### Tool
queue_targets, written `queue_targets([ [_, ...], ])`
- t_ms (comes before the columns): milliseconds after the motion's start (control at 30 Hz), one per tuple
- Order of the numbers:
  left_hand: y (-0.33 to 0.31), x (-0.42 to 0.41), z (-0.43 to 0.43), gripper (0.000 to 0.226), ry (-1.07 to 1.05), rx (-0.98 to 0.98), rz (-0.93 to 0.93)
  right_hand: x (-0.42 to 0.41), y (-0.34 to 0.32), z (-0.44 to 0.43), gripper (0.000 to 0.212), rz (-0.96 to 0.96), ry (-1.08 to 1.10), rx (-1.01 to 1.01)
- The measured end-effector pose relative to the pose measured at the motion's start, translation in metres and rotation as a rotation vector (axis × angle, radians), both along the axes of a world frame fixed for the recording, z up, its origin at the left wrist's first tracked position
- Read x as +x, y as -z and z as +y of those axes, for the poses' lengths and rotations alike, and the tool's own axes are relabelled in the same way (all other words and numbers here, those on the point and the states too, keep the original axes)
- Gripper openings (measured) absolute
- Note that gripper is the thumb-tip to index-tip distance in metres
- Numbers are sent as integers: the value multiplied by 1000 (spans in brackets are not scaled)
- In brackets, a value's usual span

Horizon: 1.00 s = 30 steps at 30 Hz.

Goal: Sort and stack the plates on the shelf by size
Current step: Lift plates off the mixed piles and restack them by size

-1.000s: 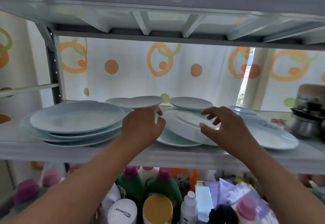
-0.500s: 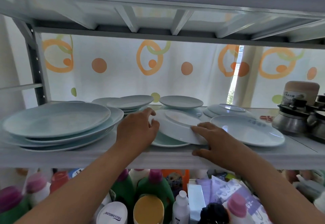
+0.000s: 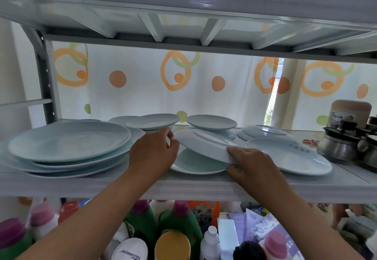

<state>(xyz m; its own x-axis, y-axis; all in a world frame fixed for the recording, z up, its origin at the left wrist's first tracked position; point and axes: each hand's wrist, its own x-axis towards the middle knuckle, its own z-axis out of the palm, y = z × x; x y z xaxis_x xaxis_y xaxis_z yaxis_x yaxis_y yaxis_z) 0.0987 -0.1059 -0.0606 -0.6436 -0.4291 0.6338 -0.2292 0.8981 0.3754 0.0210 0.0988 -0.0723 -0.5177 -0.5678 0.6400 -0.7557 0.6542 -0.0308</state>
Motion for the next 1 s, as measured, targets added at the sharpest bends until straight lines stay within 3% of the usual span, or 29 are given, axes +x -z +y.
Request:
queue_targets([
  [500, 2, 6, 5, 20, 29, 26, -2, -4, -1, -14, 11, 318, 64, -435],
  [600, 2, 6, 7, 19, 38, 29, 1, -9, -7, -6, 34, 324, 119, -507],
  [833, 2, -1, 12, 21, 49, 23, 23, -10, -17, 11, 23, 265, 234, -753],
  [1000, 2, -9, 22, 29, 83, 82, -49, -11, -21, 13, 40, 105, 86, -1002],
])
